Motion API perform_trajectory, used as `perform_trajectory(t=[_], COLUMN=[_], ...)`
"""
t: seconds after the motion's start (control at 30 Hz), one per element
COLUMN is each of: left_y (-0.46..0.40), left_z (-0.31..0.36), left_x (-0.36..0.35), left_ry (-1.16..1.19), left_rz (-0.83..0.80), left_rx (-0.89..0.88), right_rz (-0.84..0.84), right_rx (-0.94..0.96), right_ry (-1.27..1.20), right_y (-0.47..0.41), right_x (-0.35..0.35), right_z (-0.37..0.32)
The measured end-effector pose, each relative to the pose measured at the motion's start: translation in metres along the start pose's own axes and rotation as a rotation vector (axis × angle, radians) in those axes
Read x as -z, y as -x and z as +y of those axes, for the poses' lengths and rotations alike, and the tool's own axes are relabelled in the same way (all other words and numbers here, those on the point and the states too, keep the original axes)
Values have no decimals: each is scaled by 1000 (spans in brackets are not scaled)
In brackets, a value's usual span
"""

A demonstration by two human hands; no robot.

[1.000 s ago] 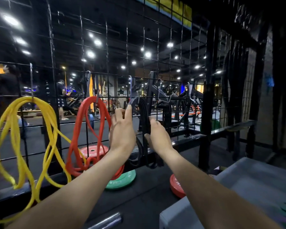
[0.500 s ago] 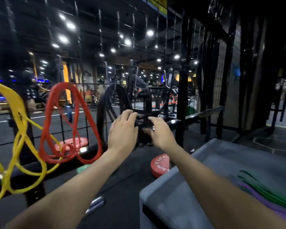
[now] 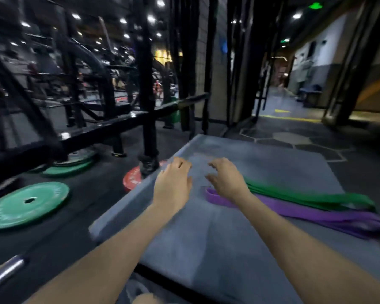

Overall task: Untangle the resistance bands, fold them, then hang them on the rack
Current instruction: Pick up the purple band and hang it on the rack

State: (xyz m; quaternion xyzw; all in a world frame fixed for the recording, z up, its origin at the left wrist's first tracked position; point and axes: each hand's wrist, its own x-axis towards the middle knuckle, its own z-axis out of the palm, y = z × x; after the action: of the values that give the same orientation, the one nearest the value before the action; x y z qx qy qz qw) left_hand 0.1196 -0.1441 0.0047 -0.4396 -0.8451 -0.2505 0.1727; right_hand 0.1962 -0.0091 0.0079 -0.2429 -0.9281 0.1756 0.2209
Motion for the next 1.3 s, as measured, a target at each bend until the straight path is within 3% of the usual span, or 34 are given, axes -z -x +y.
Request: perform_trajectory(t=[0.4, 0.63, 0.87, 1.1, 1.3], left_y=[-26, -44, -54, -63, -90], left_z=[70, 61, 45, 18, 21], left_x=[-145, -190, -195, -175, -150], left_ry=[86, -12, -114, -189, 175], left_rz=[-260, -338, -310, -426, -412], left_rx=[-136, -211, -271, -280, -276], right_rz=[-14, -35, -54, -49, -36], right_rx=[-318, -320, -265, -257, -237], right_ry=[64, 114, 129, 143, 142], right_y=[39, 37, 28, 27, 32], right_x=[-6, -26, -44, -44, -41], right_z=[164, 198, 208, 211, 211])
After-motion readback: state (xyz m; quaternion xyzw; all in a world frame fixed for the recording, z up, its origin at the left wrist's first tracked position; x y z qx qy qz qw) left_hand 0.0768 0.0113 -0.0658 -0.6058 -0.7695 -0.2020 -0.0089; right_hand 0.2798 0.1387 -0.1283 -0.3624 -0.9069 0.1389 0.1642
